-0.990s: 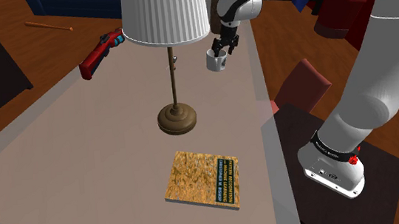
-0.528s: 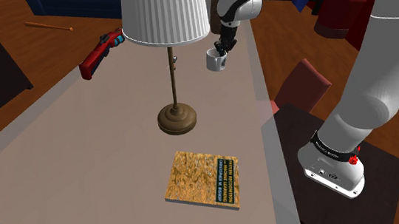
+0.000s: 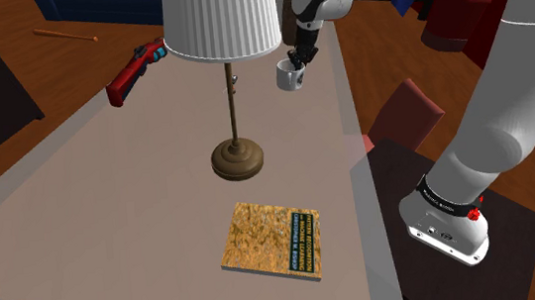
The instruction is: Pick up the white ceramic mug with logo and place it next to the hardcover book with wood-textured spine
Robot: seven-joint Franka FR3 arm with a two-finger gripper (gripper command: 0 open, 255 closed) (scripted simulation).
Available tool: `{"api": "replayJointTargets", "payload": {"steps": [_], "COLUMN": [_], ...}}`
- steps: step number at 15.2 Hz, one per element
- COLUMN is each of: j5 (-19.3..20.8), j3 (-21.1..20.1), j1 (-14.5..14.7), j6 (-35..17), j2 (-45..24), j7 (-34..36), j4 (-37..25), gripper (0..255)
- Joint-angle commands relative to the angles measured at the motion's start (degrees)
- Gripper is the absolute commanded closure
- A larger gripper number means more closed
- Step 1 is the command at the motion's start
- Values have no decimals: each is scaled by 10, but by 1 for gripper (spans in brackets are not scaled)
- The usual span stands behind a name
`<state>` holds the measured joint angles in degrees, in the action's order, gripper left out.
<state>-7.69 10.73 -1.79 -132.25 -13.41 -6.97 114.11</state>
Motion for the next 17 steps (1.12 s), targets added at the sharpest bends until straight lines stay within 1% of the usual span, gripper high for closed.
{"api": "replayJointTargets", "payload": {"steps": [1, 17], "j5": [3, 22], "j3": [1, 5], "j1": [1, 3], "j6": [14, 126], "j2": [9, 56], "j7": [3, 20], "j4": [-5, -71], "gripper": [255, 255]}}
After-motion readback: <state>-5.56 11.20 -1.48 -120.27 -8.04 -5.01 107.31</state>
